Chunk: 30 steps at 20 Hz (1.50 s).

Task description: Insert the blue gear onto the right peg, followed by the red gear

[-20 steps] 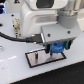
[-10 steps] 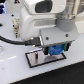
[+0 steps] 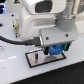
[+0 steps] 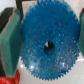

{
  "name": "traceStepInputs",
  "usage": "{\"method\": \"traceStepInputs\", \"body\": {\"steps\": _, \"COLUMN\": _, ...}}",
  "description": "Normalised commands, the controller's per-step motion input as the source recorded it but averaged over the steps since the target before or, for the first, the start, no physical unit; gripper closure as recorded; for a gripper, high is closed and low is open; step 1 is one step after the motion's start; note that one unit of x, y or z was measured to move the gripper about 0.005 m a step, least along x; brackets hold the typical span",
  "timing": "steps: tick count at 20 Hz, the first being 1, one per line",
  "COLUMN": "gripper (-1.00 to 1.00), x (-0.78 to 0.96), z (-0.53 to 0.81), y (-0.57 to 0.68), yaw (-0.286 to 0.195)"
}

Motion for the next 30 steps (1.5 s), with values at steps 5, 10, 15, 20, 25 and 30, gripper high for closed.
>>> {"method": "traceStepInputs", "body": {"steps": 5, "gripper": 1.00, "x": 0.19, "z": -0.07, "y": -0.17, "yaw": 0.000}}
{"method": "traceStepInputs", "body": {"steps": 10, "gripper": 1.00, "x": 0.16, "z": -0.08, "y": -0.12, "yaw": 0.000}}
{"method": "traceStepInputs", "body": {"steps": 15, "gripper": 1.00, "x": 0.12, "z": -0.01, "y": -0.10, "yaw": 0.000}}
{"method": "traceStepInputs", "body": {"steps": 20, "gripper": 1.00, "x": 0.00, "z": 0.25, "y": 0.14, "yaw": 0.000}}
{"method": "traceStepInputs", "body": {"steps": 25, "gripper": 1.00, "x": 0.11, "z": 0.07, "y": -0.06, "yaw": 0.000}}
{"method": "traceStepInputs", "body": {"steps": 30, "gripper": 1.00, "x": 0.10, "z": -0.01, "y": -0.13, "yaw": 0.000}}
